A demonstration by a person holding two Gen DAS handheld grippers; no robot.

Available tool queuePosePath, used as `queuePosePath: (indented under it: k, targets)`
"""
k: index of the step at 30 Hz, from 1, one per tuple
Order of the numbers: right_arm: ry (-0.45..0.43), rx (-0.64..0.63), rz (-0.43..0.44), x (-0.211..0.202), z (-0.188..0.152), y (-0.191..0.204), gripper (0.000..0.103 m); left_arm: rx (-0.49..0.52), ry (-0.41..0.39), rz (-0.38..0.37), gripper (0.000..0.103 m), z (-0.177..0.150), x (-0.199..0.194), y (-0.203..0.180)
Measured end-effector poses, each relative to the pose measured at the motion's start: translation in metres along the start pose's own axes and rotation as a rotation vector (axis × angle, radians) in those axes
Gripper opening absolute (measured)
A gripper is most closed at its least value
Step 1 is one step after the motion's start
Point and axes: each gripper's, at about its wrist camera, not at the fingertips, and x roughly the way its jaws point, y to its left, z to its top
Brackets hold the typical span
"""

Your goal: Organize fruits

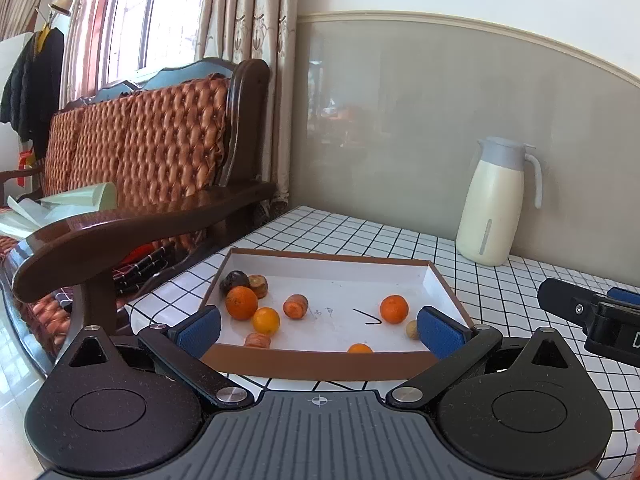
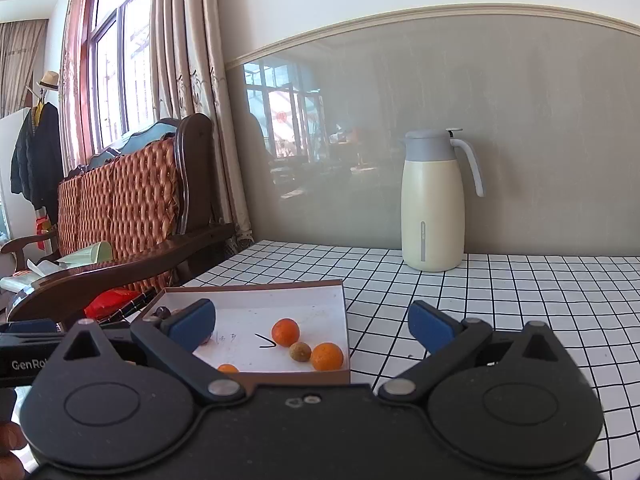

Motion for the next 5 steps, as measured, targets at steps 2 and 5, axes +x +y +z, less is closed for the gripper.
queuePosePath:
  k: [2,5]
  targets:
    - [0.001,0.003,0.002,0.0006,0.0003,0.0006,0.097,-0.014,-0.013,-0.011,0.103,-0.0020,0.0003,0.0012]
    - [0.001,-0.002,0.006,0.0015,0.0001,0.0019,0.097,-0.018,-0.025,-0.018,0.103,-0.0027,0.0011,0.0012]
